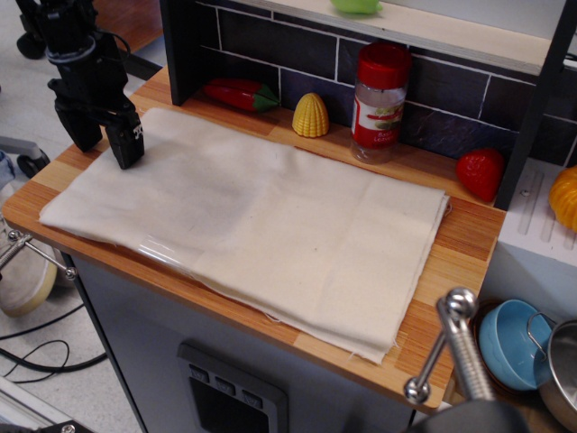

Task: Fold cloth in half

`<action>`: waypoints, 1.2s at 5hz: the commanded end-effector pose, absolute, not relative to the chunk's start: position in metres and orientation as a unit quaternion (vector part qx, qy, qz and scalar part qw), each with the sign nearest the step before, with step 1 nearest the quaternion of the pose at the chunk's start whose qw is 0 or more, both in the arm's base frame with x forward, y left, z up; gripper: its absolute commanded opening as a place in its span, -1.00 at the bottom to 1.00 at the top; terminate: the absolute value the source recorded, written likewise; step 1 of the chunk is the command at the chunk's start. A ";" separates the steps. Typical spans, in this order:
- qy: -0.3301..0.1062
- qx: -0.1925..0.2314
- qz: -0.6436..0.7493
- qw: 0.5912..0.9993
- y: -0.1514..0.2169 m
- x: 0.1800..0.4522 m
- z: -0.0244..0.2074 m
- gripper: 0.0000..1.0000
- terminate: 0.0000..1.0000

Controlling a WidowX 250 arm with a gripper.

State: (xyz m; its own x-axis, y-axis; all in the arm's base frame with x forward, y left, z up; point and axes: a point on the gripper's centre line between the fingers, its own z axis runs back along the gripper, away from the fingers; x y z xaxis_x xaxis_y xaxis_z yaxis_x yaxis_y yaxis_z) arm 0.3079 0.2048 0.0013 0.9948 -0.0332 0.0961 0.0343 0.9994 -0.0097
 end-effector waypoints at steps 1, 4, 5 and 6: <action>-0.063 0.003 -0.012 0.998 0.208 0.309 0.000 -1.00 -1.00; -0.067 -0.011 -0.004 0.998 0.203 0.311 0.000 -1.00 -1.00; -0.061 -0.042 -0.003 0.997 0.197 0.313 0.030 -1.00 -1.00; -0.070 -0.070 0.006 0.995 0.179 0.315 0.058 -1.00 -1.00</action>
